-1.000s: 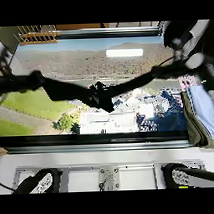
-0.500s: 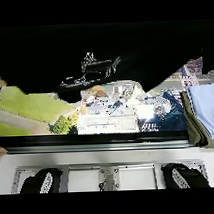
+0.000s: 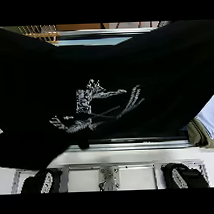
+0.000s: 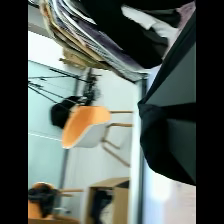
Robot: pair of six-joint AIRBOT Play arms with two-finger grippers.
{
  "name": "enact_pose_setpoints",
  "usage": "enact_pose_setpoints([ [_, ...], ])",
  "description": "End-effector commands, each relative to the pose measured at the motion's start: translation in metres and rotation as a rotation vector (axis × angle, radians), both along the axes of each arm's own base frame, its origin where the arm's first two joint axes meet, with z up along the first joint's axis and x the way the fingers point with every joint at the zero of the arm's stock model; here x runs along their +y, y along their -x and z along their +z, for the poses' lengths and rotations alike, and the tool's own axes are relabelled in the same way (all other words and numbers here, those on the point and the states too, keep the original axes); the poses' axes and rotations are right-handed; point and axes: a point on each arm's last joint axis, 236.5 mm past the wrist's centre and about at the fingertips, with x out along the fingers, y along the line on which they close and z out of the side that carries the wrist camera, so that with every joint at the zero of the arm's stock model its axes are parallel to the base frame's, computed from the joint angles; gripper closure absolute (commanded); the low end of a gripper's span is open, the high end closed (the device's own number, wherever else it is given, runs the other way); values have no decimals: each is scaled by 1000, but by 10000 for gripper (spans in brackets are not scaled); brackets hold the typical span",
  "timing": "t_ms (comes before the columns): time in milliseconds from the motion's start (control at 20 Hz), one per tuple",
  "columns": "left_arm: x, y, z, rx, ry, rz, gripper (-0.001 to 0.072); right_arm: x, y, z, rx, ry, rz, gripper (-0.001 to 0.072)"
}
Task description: Fold the clothes and pants, and hang the long-sleeved shirts on hangers.
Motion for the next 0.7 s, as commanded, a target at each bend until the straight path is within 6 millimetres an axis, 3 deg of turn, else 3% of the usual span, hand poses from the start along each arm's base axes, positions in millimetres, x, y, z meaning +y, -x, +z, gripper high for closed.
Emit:
enact_pose_setpoints([
  [0, 14, -69, -78, 261, 61, -14, 701, 7, -42, -44, 156, -49, 51, 700],
  [100, 28, -125, -144, 444, 113, -11, 700, 7, -90, -94, 302, -60, 68, 700],
  [250, 49, -199, -252, 673, 182, 7, 700, 18, -170, -198, 536, -64, 109, 700],
  [400, 62, -252, -341, 846, 246, 18, 700, 22, -240, -301, 674, -94, 106, 699],
  [500, 59, -281, -388, 945, 306, -19, 698, 28, -269, -346, 705, -174, 110, 653],
  [550, 58, -294, -405, 980, 335, -36, 501, 33, -278, -361, 715, -225, 120, 466],
  [600, 54, -304, -415, 1002, 367, -57, 141, 37, -285, -370, 719, -271, 127, 243],
  [650, 53, -312, -421, 1017, 391, -66, 29, 37, -289, -373, 712, -291, 124, 195],
])
